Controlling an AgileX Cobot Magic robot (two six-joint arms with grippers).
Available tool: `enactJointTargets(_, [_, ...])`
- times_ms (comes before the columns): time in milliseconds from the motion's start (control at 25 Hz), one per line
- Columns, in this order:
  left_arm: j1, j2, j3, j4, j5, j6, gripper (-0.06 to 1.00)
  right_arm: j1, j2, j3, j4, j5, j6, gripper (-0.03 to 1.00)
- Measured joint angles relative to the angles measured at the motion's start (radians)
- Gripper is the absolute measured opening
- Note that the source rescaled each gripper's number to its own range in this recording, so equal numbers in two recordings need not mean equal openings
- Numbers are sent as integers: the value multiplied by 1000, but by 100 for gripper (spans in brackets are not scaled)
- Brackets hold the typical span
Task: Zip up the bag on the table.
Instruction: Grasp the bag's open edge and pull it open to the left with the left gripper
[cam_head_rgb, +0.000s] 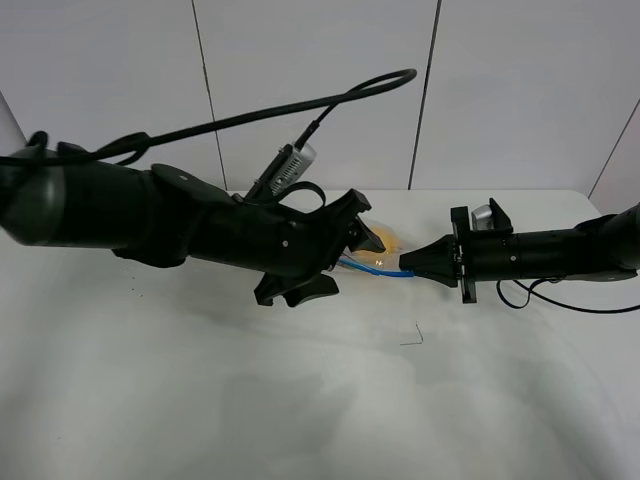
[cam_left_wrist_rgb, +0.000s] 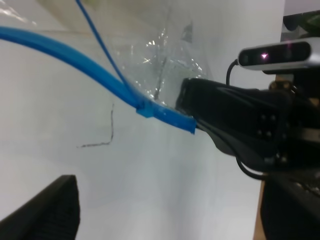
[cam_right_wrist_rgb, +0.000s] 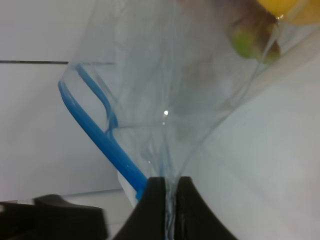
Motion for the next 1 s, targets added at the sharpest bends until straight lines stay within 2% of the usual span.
enactJointTargets(280, [-10, 129, -25, -203, -5, 0, 100, 0, 0, 0, 0, 0, 0, 0])
enactJointTargets(520, [-10, 203, -94, -248, -1, 0, 100, 0, 0, 0, 0, 0, 0, 0])
enactJointTargets(720, [-10, 221, -143, -253, 2, 0, 99, 0, 0, 0, 0, 0, 0, 0])
enactJointTargets(840, [-10, 222, -147, -253, 2, 0, 90, 0, 0, 0, -1, 0, 0, 0])
enactJointTargets(1000, [-10, 222, -147, -253, 1, 0, 67, 0, 0, 0, -1, 0, 0, 0])
